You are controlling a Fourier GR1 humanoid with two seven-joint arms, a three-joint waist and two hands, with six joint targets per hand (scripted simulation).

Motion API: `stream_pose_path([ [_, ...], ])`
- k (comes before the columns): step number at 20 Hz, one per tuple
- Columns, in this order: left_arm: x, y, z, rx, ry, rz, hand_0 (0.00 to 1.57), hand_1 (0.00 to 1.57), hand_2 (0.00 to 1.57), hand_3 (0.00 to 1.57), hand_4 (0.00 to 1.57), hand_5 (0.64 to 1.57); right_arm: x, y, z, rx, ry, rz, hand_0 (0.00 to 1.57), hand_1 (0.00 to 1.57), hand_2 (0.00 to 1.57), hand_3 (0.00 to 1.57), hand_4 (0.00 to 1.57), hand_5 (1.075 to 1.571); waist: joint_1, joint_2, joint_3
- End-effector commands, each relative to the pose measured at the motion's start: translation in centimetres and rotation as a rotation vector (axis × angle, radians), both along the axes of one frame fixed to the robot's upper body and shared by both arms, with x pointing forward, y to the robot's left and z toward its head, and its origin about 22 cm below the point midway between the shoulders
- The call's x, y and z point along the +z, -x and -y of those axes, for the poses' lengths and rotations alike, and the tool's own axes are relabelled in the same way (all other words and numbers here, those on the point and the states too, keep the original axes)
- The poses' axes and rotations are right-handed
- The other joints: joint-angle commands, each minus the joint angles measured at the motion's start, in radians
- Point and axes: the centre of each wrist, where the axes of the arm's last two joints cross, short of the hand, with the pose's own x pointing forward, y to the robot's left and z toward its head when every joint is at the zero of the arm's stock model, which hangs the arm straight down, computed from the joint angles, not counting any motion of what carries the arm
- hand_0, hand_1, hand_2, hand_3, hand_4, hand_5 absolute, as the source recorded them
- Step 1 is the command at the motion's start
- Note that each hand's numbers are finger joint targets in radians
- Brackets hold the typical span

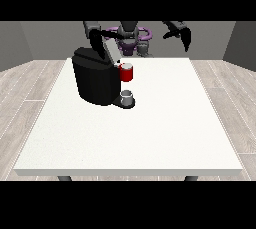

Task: Insert the coffee pod into the coffee machine and close the lid

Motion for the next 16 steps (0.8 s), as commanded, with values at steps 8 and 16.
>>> stream_pose_path([
  [8,2.0,-1.0,1.6,-0.032,-0.013,0.051,0.0,0.0,0.0,0.0,0.38,1.571,4.1,-2.0,-3.3,0.07,0.125,0.122,0.0,0.0,0.0,0.0,0.12,1.571,0.044,0.062,-0.0001],
  [16,1.5,-0.8,3.9,-0.064,-0.009,0.046,0.0,0.0,0.0,0.0,0.33,1.571,6.5,-2.3,-5.4,0.09,0.103,0.153,0.0,0.0,0.0,0.0,0.0,1.571,0.09,0.072,0.0004],
])
